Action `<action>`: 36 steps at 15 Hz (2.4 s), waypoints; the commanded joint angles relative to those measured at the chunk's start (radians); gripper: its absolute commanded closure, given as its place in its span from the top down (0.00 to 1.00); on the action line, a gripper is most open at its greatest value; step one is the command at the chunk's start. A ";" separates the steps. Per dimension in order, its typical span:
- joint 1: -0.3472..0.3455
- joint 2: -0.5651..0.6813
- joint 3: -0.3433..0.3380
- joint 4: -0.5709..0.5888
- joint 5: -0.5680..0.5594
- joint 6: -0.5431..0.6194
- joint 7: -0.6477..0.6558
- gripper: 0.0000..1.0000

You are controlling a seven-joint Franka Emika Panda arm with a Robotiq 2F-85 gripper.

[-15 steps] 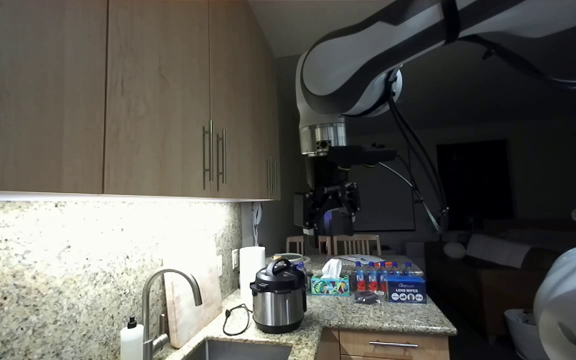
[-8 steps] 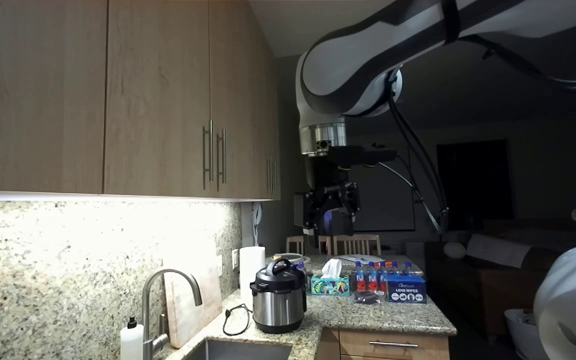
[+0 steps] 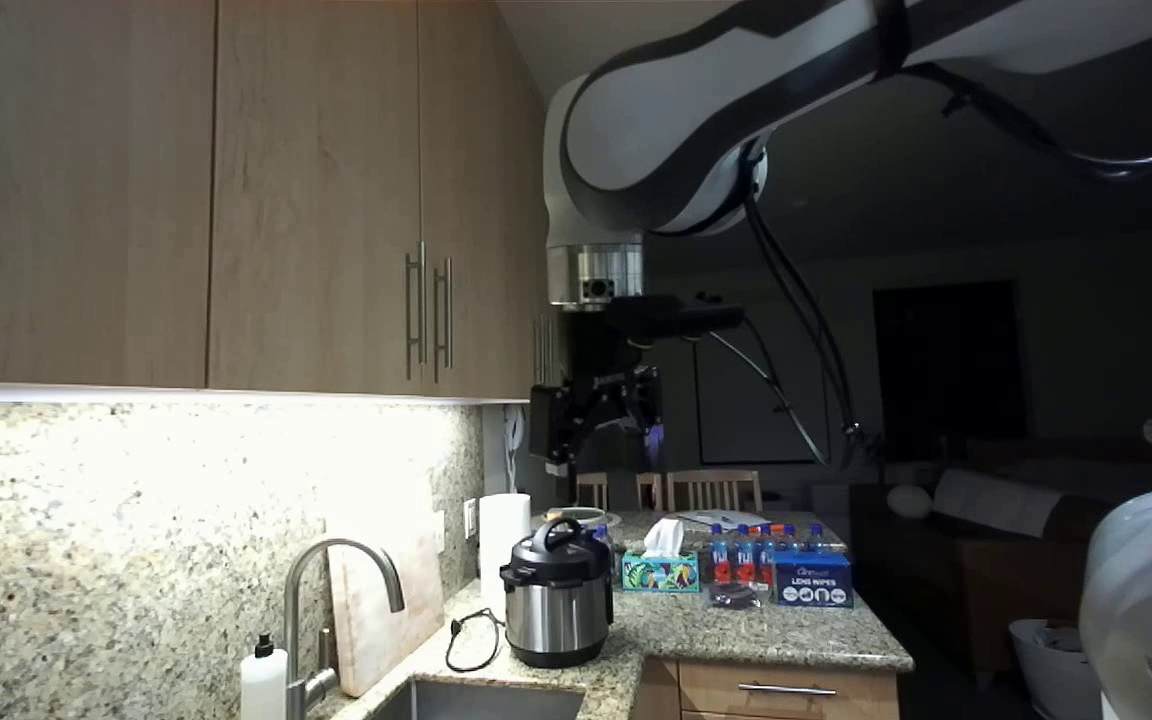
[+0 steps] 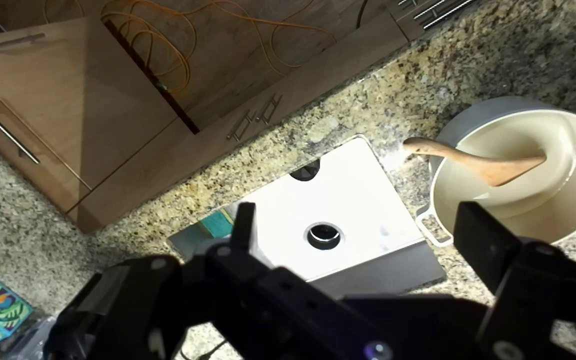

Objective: Pick up the cooking stick and stir in the pot

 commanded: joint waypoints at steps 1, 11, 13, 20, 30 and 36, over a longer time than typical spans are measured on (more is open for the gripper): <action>0.033 0.108 0.040 0.063 -0.025 0.032 -0.017 1.00; 0.124 0.388 0.050 0.241 -0.238 0.074 -0.295 1.00; 0.146 0.441 0.031 0.267 -0.206 0.111 -0.382 1.00; 0.138 0.400 0.039 0.243 -0.223 0.085 -0.298 1.00; 0.145 0.460 -0.006 0.195 -0.268 0.255 -0.505 1.00; 0.132 0.575 -0.047 0.201 -0.346 0.328 -0.714 1.00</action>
